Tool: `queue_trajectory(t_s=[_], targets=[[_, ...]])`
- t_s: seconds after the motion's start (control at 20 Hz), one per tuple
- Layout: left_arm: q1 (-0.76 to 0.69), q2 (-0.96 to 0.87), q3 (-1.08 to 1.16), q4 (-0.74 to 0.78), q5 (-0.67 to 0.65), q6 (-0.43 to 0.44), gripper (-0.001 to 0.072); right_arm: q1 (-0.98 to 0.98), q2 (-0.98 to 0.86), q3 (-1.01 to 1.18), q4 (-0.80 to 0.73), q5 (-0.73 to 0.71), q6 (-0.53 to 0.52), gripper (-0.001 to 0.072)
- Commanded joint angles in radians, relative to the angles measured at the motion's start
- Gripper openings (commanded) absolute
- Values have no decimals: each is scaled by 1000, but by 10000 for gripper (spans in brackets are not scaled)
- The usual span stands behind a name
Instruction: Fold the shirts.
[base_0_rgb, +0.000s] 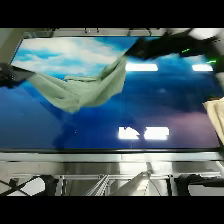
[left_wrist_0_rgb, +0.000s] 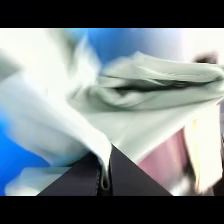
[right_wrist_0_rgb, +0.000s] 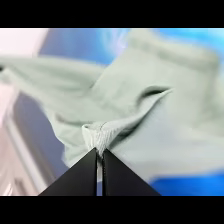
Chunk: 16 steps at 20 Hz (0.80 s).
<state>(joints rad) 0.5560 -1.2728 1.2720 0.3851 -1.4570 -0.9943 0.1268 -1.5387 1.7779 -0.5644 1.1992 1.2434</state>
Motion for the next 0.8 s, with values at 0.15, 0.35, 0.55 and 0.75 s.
queue_trajectory(t_s=[0.15, 0.35, 0.55, 0.75], targets=[[320, 347, 92, -167, -42, -150, 20, -510, 540, 0, -389, 251, 231, 20], [348, 433, 80, -611, -135, -105, 20, -663, 778, 0, -468, 183, 192, 21], [309, 353, 227, -643, -137, -98, 20, -628, 751, -8, -244, 76, 111, 22], [-16, 181, 281, -254, 5, -67, 20, -467, 518, -190, -140, 116, 58, 22]])
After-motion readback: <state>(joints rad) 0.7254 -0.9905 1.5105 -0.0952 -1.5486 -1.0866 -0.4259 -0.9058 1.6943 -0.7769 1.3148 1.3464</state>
